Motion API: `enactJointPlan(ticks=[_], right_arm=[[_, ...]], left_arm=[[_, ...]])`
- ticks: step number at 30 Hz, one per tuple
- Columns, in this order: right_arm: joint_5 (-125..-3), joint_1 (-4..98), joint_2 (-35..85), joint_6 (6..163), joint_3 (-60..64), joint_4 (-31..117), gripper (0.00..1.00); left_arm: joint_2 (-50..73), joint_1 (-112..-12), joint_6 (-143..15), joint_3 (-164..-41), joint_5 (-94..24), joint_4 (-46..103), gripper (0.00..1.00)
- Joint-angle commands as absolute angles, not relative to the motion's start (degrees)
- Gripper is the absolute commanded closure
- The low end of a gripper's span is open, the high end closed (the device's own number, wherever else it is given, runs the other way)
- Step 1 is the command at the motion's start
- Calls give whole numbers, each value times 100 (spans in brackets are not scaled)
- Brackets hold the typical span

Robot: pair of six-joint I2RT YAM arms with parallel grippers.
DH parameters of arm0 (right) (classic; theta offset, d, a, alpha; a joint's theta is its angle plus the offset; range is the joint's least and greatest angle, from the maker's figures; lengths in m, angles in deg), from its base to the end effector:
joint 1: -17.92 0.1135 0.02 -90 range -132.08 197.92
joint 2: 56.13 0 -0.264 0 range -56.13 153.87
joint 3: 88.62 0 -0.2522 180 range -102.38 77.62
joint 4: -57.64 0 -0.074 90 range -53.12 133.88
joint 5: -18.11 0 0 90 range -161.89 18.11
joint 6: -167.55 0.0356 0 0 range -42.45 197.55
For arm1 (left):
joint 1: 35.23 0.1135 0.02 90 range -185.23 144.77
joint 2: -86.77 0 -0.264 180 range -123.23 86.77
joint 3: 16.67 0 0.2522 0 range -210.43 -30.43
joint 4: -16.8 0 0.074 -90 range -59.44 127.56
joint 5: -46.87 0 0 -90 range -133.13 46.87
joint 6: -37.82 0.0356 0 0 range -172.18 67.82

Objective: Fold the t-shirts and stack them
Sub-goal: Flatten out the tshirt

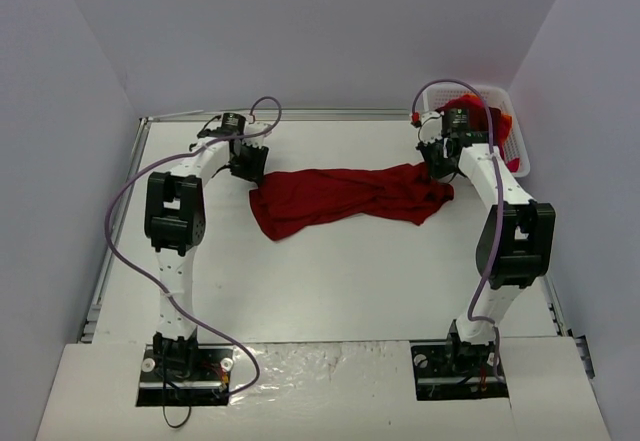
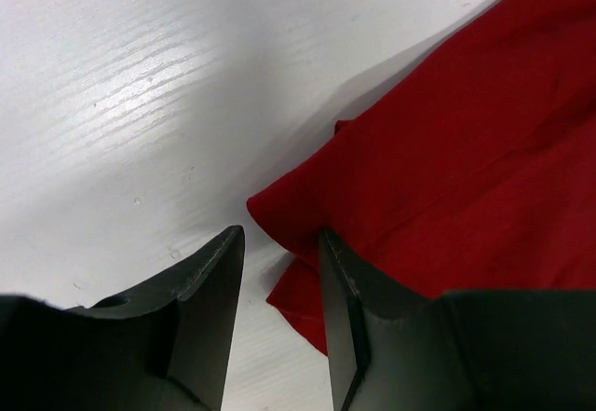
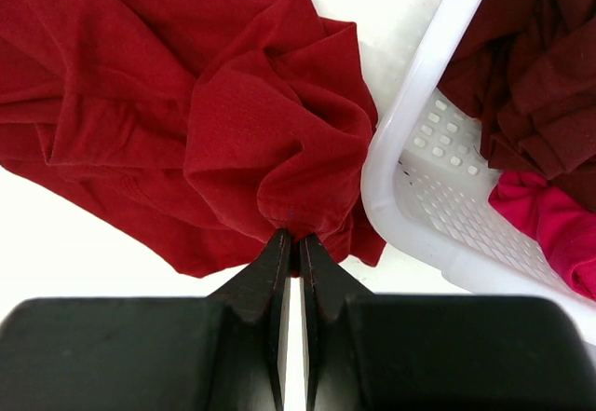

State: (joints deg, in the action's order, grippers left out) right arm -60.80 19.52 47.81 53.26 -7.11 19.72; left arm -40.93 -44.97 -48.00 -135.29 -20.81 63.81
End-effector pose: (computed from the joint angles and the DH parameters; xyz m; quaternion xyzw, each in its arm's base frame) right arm 0.4135 0.0184 0.2710 -0.2420 0.8822 0.0095 0.4037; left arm 0.4808 -0.0962 0.1938 0.1697 0.9247 -0.1988 0.2768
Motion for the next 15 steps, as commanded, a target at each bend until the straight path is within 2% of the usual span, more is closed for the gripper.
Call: enactJointPlan(ticks=[1, 12, 15], right_arm=[[-6169, 1985, 4819, 5250, -666, 1927, 100], [-6284, 2020, 4907, 5224, -658, 1936, 100], [-6301, 2020, 4925, 5215, -640, 1927, 100]], left_arm=[[-4119, -4534, -4744, -13880, -2274, 6589, 64], [-4348, -4595, -4744, -14056, -1914, 6695, 65], [-4374, -4630, -4744, -14074, -1870, 6703, 78]])
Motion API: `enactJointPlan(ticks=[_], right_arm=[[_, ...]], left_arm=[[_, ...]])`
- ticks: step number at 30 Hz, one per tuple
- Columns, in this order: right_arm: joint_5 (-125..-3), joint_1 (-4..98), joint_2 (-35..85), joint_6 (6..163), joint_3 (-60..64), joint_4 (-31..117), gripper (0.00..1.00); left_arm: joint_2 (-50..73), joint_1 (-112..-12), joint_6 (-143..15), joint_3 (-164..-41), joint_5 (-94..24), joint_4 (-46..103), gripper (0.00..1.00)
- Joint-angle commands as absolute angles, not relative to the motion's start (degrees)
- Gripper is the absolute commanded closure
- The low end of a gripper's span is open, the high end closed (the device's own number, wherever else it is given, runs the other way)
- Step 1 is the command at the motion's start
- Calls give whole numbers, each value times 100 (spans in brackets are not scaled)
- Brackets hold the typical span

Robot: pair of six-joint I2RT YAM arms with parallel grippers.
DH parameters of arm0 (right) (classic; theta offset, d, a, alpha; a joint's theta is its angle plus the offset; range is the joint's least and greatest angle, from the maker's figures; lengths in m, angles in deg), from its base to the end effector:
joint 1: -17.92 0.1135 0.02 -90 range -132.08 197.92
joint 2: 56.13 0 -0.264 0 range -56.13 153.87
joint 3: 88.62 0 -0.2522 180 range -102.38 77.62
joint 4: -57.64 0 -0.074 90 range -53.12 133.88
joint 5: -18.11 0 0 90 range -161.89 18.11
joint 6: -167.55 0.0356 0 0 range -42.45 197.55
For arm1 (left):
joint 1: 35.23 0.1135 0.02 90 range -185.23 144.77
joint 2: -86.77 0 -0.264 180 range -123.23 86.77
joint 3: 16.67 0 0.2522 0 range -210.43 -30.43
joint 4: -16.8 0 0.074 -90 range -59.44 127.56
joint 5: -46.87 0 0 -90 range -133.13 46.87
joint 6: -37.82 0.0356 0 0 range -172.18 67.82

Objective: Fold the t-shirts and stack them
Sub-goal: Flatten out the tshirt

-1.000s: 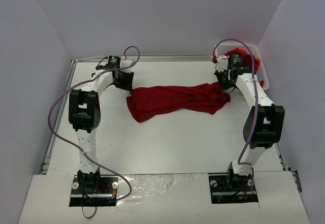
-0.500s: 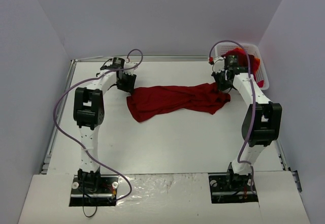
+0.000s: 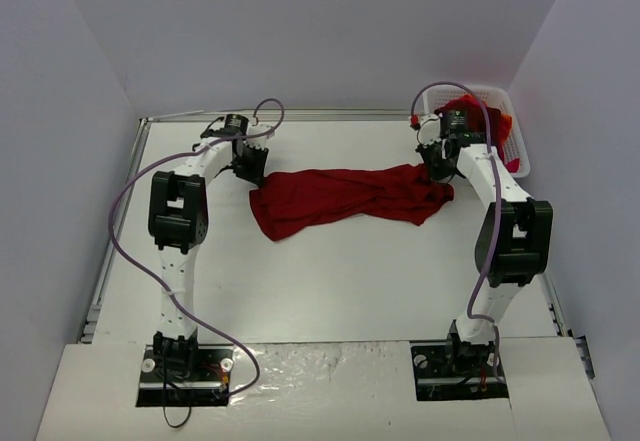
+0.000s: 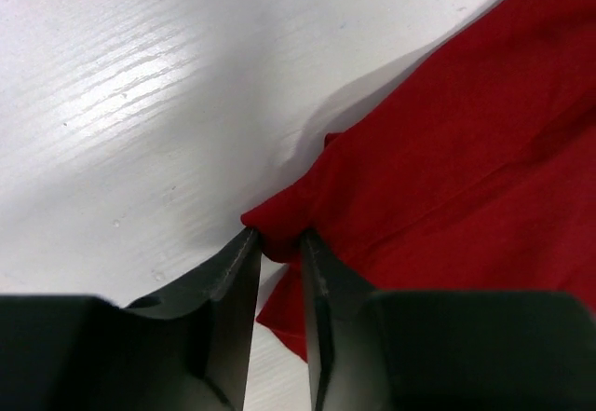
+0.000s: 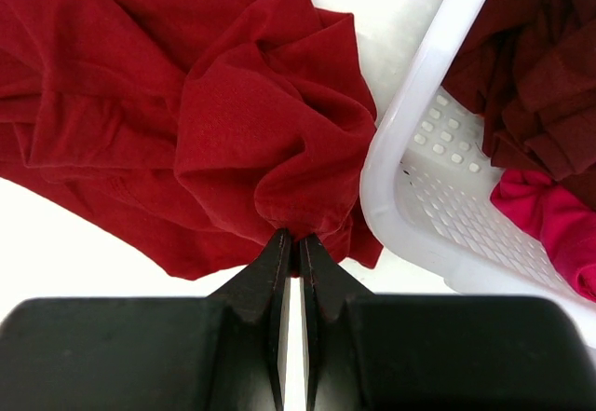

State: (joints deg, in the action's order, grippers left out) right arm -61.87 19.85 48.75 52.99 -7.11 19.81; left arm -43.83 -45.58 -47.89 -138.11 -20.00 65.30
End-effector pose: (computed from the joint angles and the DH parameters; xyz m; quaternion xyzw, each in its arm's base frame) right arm 0.4161 0.0202 0.2645 -0.2433 0.8855 0.0029 0.3957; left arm 0.4873 -0.1032 0.1836 0.1753 0.9262 -0.2067 0.2623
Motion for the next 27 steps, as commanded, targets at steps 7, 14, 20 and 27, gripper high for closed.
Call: enactJointPlan(ticks=[7, 14, 20, 27], right_arm=[[-6336, 2038, 4951, 5189, -640, 1927, 100], [-6363, 2073, 4890, 5206, -640, 1927, 100], [-6336, 2099, 4635, 5259, -1165, 1823, 100], [-6424, 2091, 4222, 5346, -1834, 1796, 100]], left_arm=[[-4445, -4709, -4691, -14109, -1879, 6791, 94], [-3999, -4727, -4629, -13943, -2282, 6721, 98], [-3304, -4631, -4375, -14354, -3520, 7194, 98], [-2249, -4305, -4287, -14689, -3882, 7591, 98]])
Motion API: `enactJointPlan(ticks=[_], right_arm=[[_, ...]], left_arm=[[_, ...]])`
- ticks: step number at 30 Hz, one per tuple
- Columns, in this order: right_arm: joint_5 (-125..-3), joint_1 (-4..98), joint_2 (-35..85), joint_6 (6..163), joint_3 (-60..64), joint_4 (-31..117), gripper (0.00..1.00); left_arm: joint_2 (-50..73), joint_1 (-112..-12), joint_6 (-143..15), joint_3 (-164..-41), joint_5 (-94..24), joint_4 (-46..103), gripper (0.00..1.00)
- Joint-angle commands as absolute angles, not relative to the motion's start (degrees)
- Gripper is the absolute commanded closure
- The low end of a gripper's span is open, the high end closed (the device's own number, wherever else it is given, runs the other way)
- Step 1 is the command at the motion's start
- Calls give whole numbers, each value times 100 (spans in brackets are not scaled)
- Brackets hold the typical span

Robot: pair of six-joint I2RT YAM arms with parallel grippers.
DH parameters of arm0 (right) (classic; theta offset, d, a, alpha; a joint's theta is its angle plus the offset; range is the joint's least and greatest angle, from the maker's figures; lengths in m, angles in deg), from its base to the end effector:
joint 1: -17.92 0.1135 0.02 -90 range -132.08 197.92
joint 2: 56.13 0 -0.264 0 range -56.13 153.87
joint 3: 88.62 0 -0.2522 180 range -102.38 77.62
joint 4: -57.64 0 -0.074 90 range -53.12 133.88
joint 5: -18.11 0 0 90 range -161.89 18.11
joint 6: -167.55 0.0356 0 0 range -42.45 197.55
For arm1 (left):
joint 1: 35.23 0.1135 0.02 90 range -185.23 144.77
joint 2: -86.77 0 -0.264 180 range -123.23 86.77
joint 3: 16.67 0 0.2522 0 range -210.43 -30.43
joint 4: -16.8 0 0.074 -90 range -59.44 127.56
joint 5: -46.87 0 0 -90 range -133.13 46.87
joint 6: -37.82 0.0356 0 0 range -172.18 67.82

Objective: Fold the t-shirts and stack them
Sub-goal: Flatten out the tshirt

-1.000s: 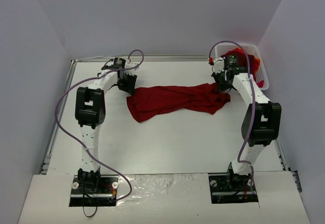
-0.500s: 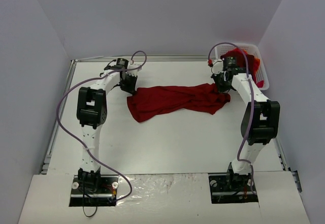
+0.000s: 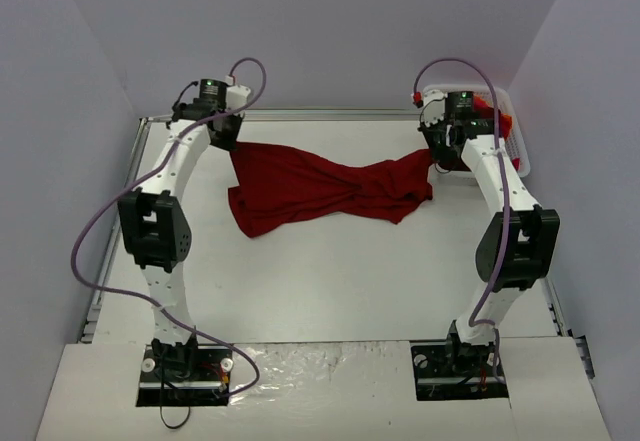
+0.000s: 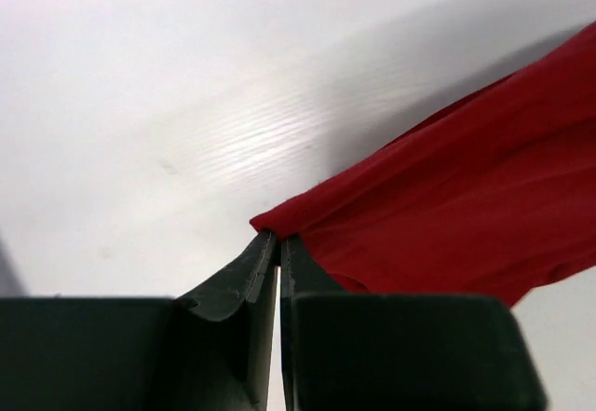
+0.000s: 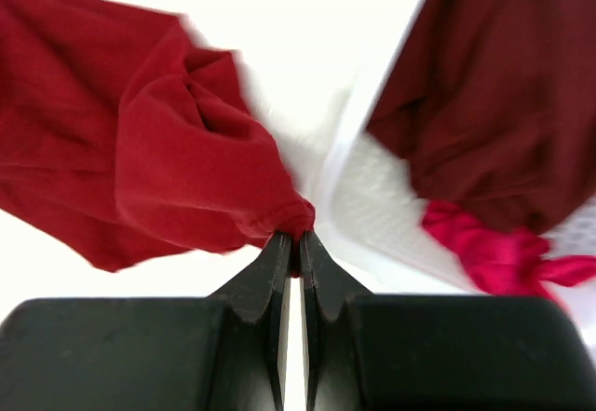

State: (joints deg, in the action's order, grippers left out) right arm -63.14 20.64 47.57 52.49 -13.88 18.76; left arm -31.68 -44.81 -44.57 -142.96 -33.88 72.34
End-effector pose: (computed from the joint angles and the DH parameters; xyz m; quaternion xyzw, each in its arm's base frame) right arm 0.4207 0.0254 0.3107 -0.2474 0.8593 -0.0186 0.4473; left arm 0.4616 -0.0837 0.2993 0.1677 0.9148 -0.0814 0.3583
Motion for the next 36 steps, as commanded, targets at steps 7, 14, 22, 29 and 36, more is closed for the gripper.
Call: enactJointPlan(ticks=[7, 14, 22, 29, 36], right_arm=[[-6416, 2082, 3626, 5443, -2099, 1795, 100], [-6442, 2012, 3001, 5452, -1801, 1796, 100], [-6407, 1985, 2377, 5408, -852, 1796, 100], [-6486, 1906, 2384, 5443, -500, 1822, 100], [-6583, 1862, 3041, 5645, -971, 2094, 100]], left_arm=[[-1176, -4279, -3997, -14812, -4436, 7986, 98], [-26, -4208, -3698, -14295, -4709, 8232, 98], [1127, -4182, -3583, -12302, -4595, 7908, 98], [1549, -4173, -3645, -11394, -4577, 7635, 98], [1357, -3981, -3925, -11252, -5323, 6942, 98]])
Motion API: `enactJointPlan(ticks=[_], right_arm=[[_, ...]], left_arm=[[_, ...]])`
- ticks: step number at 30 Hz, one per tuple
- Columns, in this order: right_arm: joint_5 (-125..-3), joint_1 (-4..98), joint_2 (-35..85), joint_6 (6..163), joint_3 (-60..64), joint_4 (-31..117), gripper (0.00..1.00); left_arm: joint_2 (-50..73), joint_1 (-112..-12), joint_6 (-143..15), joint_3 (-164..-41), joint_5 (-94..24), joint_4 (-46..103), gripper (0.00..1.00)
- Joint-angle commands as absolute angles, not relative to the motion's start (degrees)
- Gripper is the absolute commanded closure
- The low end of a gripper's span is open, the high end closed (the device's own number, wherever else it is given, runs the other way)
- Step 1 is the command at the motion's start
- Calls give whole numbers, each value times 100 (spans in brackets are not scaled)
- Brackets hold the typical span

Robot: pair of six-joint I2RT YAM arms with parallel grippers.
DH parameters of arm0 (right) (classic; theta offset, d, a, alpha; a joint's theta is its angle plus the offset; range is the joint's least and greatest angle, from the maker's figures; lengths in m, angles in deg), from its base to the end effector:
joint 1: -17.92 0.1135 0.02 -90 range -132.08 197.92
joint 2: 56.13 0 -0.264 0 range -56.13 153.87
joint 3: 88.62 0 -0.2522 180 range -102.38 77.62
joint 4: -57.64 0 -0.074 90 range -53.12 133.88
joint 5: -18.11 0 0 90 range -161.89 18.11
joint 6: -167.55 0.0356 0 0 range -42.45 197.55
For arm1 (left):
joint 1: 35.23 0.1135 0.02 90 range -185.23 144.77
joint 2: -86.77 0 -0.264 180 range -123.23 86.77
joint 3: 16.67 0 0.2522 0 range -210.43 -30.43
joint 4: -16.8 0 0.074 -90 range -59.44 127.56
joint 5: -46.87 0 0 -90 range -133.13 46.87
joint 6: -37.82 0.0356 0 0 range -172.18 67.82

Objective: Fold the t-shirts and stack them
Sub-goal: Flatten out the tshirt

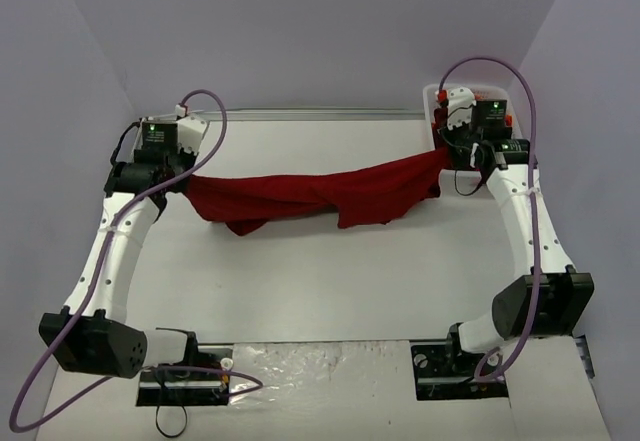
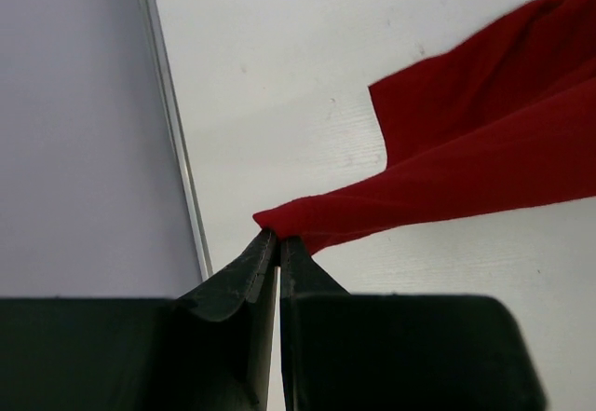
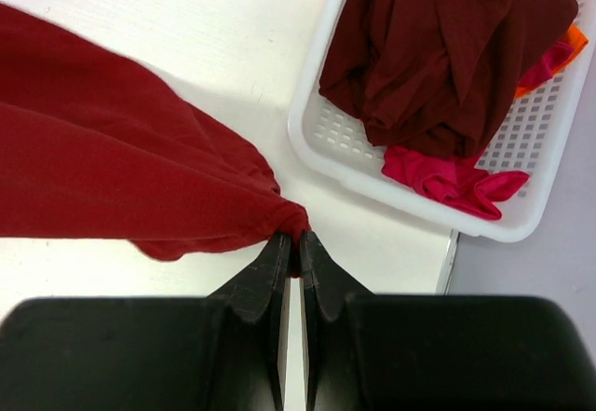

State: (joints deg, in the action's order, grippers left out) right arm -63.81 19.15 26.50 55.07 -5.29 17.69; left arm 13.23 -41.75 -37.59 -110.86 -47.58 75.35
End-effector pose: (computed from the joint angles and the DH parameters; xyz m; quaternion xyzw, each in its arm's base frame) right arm 0.3289 0.0121 0.3888 -0.2103 0.8198 -0.0389 0.5312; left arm 0.2662 -0.0276 0.3884 0.1477 0.8857 0.0657 0.4353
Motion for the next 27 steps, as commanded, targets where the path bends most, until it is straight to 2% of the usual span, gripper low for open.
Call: enactJointPlan(ticks=[1, 9, 14, 18, 27], right_arm=[[-6574, 1853, 3183, 5672, -1131, 2103, 100], [-6477, 1862, 4475, 5909, -3195, 2103, 100], [-6618, 1853, 4460, 5945, -4207, 2086, 100], [-6521, 1844, 3951, 5971, -4086, 2094, 100], [-6134, 1844, 1895, 6050, -2198, 2138, 100]], left_arm=[[1165, -3945, -3944, -11305, -5368, 6854, 98], [-23, -3690, -4366, -13007, -5552, 6572, 98], [-235, -3699, -4445, -14098, -5667, 6904, 98], [194, -3698, -4392, -14276, -5623, 6985, 98], [2056, -3699, -4366, -12783, -5175, 7213, 98]])
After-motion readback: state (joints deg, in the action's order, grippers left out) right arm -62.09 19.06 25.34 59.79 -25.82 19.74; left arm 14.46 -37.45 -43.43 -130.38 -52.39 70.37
